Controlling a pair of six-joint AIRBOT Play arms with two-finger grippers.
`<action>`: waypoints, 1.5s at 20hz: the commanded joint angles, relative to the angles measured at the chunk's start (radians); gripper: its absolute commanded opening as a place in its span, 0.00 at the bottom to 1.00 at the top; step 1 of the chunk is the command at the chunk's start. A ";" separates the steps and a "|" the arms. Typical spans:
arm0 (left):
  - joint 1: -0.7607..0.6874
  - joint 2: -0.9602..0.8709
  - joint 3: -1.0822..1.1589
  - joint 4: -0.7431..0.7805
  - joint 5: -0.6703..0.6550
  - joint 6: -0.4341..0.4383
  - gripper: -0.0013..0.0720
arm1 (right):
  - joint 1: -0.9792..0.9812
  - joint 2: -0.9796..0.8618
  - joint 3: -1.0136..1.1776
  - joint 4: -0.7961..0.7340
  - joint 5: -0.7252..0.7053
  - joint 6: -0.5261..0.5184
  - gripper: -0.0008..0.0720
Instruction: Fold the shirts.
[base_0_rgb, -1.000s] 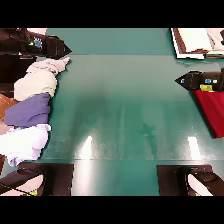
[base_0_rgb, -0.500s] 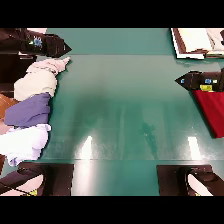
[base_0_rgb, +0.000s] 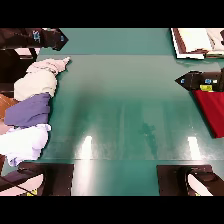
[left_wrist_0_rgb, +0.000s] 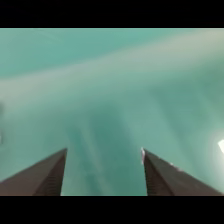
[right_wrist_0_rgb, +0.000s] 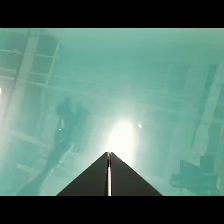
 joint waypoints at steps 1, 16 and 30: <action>0.066 -0.111 0.000 0.200 0.074 -0.101 0.78 | 0.001 0.000 0.000 0.000 -0.001 0.000 0.03; 0.295 -0.568 0.001 0.200 0.424 -0.152 0.78 | 0.001 0.000 0.000 0.000 0.071 0.000 0.03; 0.294 -0.463 0.278 0.191 0.063 -0.113 0.04 | 0.001 -0.026 0.121 -0.002 0.058 0.000 0.03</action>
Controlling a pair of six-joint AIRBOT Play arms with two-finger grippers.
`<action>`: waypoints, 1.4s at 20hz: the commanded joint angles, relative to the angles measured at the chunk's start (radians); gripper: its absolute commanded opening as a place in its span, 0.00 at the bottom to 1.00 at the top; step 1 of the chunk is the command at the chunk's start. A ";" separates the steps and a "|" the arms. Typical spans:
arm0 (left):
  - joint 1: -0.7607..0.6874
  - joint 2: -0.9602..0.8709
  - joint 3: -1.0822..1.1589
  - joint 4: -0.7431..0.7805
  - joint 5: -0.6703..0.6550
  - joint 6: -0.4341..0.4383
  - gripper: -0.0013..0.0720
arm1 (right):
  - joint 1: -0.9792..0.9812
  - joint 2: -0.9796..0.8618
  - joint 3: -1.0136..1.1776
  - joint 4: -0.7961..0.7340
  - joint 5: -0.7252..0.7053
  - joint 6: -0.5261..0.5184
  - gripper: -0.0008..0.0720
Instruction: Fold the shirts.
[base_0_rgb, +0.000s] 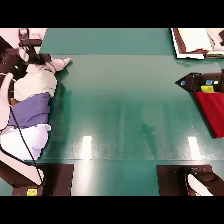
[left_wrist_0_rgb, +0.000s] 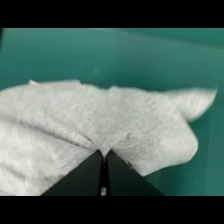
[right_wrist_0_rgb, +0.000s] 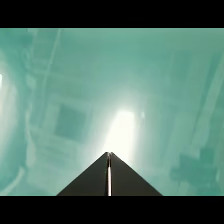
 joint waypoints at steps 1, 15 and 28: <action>-0.002 0.123 0.150 -0.005 -0.162 0.036 0.04 | 0.001 -0.031 0.129 -0.001 0.008 0.000 0.03; -0.583 0.589 0.154 -0.123 -0.586 0.211 0.04 | 0.001 -0.138 0.637 -0.026 0.054 -0.027 0.03; -0.459 0.415 -0.021 -0.278 -0.612 0.171 0.75 | 0.001 -0.039 0.637 -0.050 0.074 -0.026 0.03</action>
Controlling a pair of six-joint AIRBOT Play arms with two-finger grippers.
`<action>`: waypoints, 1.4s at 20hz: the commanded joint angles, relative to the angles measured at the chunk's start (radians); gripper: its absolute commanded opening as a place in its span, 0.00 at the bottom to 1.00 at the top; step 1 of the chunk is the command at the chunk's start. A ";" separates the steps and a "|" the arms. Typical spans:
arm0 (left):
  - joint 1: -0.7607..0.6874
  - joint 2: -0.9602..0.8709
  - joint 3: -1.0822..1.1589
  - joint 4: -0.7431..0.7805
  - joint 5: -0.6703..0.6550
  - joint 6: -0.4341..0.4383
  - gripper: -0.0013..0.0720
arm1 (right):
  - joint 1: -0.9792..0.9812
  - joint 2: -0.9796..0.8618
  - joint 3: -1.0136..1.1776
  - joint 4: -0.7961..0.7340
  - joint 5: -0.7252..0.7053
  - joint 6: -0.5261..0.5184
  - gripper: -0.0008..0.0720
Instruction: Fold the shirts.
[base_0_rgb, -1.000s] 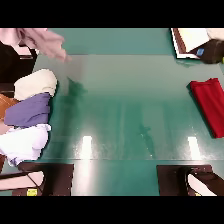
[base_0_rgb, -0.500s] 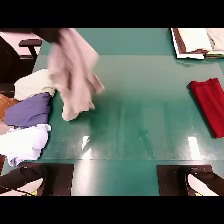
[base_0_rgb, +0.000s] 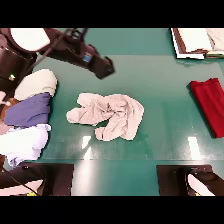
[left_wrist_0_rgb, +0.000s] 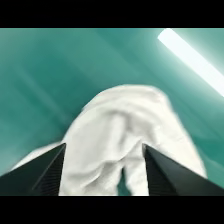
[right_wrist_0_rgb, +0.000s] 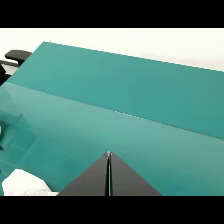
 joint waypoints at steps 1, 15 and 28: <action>0.241 -0.004 -0.061 -0.007 -0.079 -0.059 0.67 | 0.001 0.007 -0.011 0.000 0.011 0.001 0.03; 0.489 -0.139 -0.683 -0.300 0.242 0.079 0.71 | 0.001 0.007 -0.286 0.005 -0.055 0.031 0.03; 0.499 -0.074 -0.442 -0.308 0.181 0.076 0.04 | 0.001 0.006 -0.334 -0.008 0.079 0.070 0.03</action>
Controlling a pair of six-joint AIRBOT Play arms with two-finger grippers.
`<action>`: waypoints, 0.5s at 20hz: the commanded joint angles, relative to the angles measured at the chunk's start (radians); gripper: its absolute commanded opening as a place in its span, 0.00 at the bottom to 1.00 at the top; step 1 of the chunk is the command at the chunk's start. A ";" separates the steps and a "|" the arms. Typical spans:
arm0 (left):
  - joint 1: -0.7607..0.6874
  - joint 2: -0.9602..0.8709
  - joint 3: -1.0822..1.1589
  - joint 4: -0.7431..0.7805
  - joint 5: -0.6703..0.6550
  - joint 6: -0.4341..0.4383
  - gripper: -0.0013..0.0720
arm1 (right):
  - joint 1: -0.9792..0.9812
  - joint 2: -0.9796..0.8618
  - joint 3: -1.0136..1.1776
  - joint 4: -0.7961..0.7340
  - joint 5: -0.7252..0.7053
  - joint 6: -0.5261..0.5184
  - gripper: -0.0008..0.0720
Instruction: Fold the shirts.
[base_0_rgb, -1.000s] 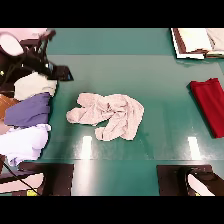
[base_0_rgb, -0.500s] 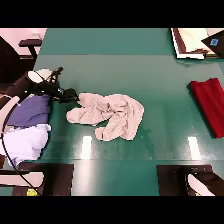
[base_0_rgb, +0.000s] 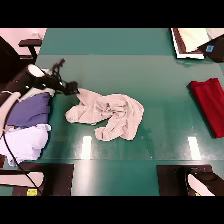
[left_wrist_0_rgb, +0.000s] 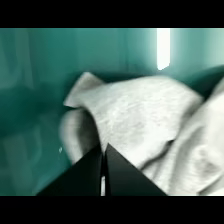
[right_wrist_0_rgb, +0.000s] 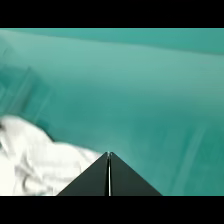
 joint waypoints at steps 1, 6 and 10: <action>0.053 0.095 0.123 -0.002 -0.046 0.006 0.04 | 0.000 0.005 -0.068 -0.009 0.097 0.059 0.03; 0.079 0.238 0.199 0.001 -0.043 0.055 0.04 | 0.001 -0.019 -0.412 0.006 0.052 0.094 0.16; 0.079 0.238 0.198 0.017 -0.080 0.054 0.04 | 0.008 -0.180 -0.604 0.115 -0.031 0.076 0.63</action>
